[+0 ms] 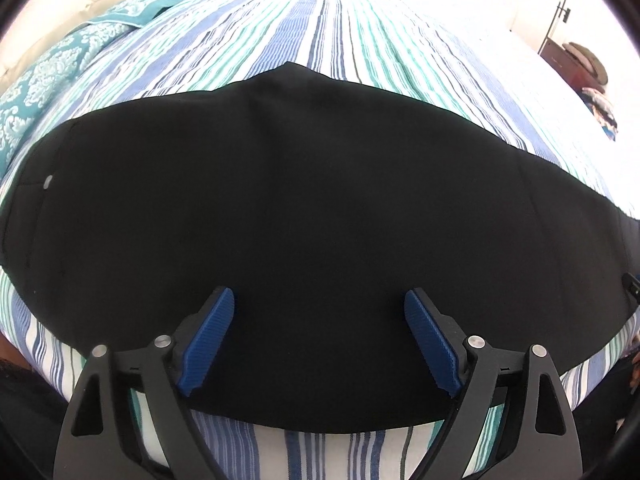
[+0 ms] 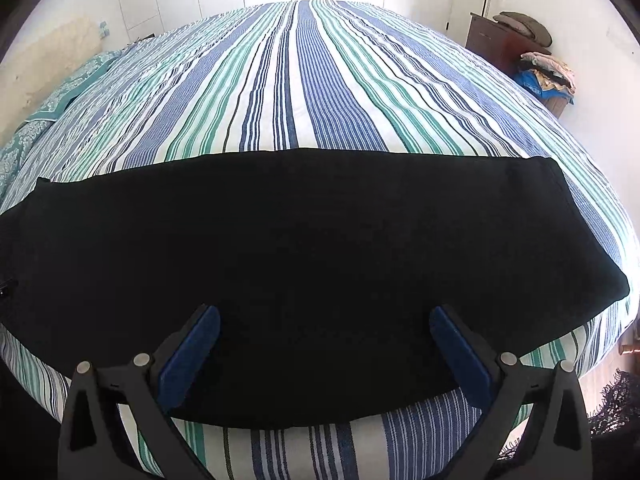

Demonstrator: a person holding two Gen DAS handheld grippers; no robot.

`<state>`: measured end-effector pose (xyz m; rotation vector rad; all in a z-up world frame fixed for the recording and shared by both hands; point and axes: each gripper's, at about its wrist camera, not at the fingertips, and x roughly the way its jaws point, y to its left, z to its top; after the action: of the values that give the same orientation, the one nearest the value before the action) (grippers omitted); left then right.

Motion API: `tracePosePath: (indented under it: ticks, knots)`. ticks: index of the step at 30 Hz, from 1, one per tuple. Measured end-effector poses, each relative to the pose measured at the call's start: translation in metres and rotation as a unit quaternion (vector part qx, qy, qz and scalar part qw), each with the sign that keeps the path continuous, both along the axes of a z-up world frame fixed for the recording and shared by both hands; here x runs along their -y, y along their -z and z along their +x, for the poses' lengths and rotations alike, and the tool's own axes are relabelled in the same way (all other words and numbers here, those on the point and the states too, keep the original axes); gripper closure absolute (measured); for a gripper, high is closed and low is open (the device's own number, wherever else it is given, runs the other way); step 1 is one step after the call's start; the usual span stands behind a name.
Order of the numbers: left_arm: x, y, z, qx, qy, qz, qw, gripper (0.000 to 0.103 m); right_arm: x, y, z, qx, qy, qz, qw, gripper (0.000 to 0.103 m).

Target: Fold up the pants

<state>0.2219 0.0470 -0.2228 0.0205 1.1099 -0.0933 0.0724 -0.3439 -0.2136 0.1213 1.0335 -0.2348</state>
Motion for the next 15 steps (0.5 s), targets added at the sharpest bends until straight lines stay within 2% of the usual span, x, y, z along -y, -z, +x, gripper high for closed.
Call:
tracePosePath:
  ticks: [8,15]
  knots:
    - [0.0044,0.0021,0.0005,0.005,-0.009,0.014,0.9998,0.009,0.0014,-0.0016,0.0017,-0.001,-0.003,0.002,1.0,0.0]
    - [-0.0021,-0.0065,-0.0044,0.007,-0.011,0.01,0.9999,0.01,0.005,-0.0085,0.0032,-0.014,-0.019,0.006,1.0,0.0]
